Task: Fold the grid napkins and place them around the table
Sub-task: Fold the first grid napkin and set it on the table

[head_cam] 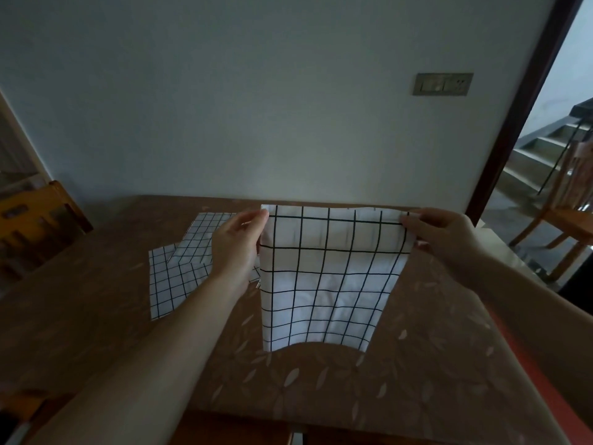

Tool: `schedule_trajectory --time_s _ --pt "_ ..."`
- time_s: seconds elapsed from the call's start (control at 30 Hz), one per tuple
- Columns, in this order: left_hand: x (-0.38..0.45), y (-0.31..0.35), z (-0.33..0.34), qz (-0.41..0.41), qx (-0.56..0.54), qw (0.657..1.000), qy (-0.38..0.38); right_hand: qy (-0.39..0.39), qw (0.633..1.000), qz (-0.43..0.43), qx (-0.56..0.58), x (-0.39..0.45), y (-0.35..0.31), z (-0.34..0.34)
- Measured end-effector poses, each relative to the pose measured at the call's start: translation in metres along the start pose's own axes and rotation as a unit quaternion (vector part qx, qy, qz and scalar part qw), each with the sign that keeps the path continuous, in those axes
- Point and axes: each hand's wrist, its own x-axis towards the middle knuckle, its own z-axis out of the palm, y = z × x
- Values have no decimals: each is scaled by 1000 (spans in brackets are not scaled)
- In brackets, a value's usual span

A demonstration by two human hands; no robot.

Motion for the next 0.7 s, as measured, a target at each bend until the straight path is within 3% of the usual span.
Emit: schedule_trajectory --time_s 0.2,0.33,0.43,0.53,0.6,0.7 --pt "-3 6 2 -20 -27 999 -40 24 999 -3 -30 1 -1 -2" --pt "-12 12 9 16 -7 998 -66 25 978 -76 -194 -3 -9 8" --pt "-20 15 20 48 17 993 -109 -15 952 -134 -277 -11 -32 31" --pt "-26 19 29 76 33 983 -162 -113 934 -166 -296 -17 -54 63" --pt "-28 19 30 97 23 978 -181 -165 928 -180 -283 -17 -61 78" --pt "-27 17 24 122 17 976 -182 -184 932 -189 -247 -12 -60 87"
